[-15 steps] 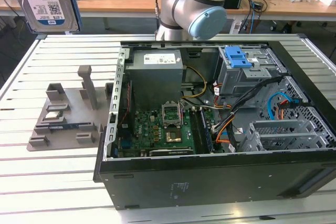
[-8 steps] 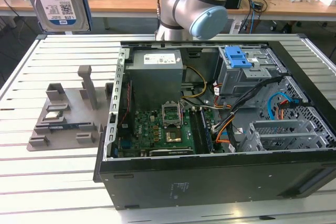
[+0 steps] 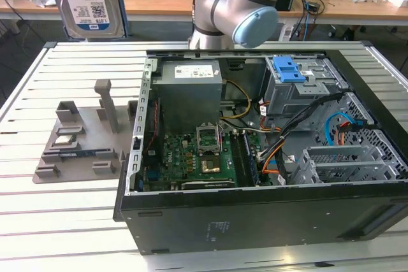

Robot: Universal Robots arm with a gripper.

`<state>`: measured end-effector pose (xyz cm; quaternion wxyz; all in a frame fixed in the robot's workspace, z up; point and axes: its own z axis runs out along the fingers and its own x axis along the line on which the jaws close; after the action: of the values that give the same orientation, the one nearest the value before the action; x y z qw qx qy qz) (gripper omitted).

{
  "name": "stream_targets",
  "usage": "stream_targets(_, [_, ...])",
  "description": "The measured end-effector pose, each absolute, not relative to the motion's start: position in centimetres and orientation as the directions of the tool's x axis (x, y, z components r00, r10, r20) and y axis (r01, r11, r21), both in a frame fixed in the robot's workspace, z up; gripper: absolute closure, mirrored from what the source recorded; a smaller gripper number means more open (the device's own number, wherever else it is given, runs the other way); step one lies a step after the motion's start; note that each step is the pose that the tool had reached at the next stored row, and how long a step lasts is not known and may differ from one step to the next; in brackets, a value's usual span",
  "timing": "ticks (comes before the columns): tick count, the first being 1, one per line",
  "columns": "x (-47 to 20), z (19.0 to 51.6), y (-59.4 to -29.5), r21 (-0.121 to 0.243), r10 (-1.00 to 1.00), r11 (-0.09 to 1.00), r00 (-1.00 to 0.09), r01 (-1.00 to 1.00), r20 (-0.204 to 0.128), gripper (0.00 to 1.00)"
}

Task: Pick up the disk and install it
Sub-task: 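Pick up the disk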

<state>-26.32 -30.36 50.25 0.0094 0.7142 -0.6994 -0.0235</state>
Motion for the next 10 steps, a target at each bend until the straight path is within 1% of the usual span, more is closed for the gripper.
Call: stream_targets(10, [-21.6,50.2,-30.4,0.047,-1.0,-0.021,0.02,-0.999,-0.02,0.63])
